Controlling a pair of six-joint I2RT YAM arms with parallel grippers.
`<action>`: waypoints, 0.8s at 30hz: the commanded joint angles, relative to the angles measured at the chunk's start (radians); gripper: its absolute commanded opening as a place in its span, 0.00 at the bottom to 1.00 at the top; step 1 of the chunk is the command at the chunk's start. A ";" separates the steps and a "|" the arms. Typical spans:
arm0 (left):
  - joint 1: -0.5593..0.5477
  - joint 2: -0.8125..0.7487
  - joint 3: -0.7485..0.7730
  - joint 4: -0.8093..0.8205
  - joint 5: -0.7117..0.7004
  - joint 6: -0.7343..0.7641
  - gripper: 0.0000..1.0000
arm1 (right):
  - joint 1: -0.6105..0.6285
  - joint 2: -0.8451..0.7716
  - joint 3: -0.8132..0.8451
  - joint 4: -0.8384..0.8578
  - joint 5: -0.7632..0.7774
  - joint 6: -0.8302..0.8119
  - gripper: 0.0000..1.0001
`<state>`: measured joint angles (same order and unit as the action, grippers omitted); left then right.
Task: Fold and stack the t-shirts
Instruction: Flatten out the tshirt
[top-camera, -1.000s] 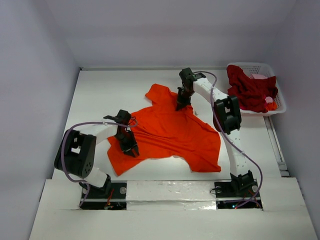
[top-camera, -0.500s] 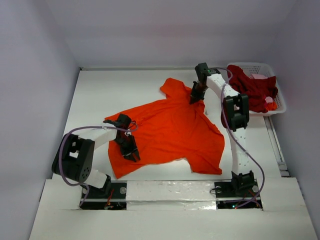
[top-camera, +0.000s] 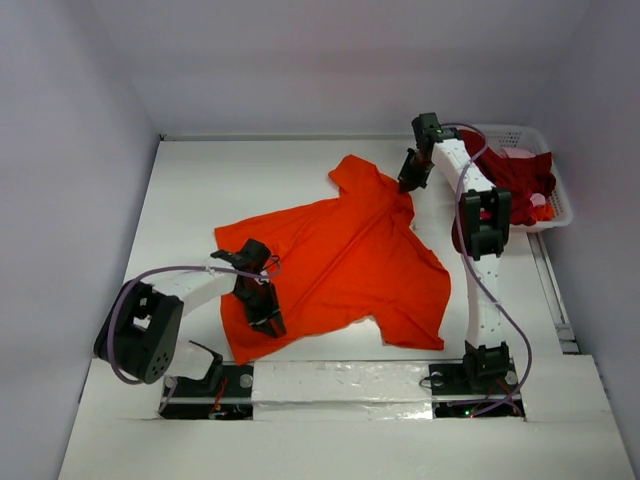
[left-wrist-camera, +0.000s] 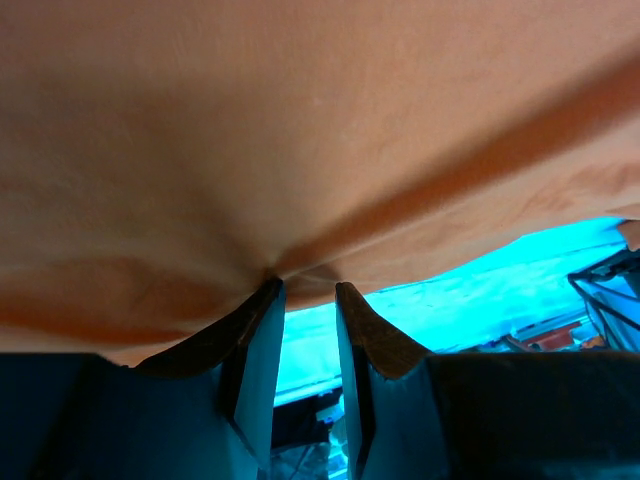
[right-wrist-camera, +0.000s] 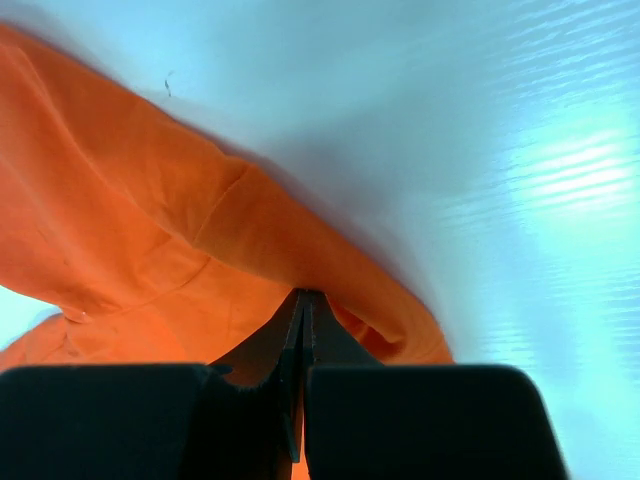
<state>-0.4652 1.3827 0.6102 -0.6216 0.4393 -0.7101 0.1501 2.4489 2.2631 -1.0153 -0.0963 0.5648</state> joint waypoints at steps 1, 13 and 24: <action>-0.009 -0.042 -0.003 -0.046 0.010 -0.034 0.25 | -0.009 0.022 0.044 -0.017 0.012 -0.017 0.00; -0.009 -0.054 0.408 -0.196 -0.223 -0.091 0.25 | 0.005 -0.027 0.131 0.000 -0.063 -0.057 0.00; 0.000 0.085 0.373 -0.070 -0.284 -0.133 0.24 | 0.121 0.038 0.188 0.020 -0.221 -0.086 0.00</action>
<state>-0.4690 1.4284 1.0191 -0.7177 0.1822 -0.8082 0.2153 2.4603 2.4359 -1.0096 -0.2474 0.5121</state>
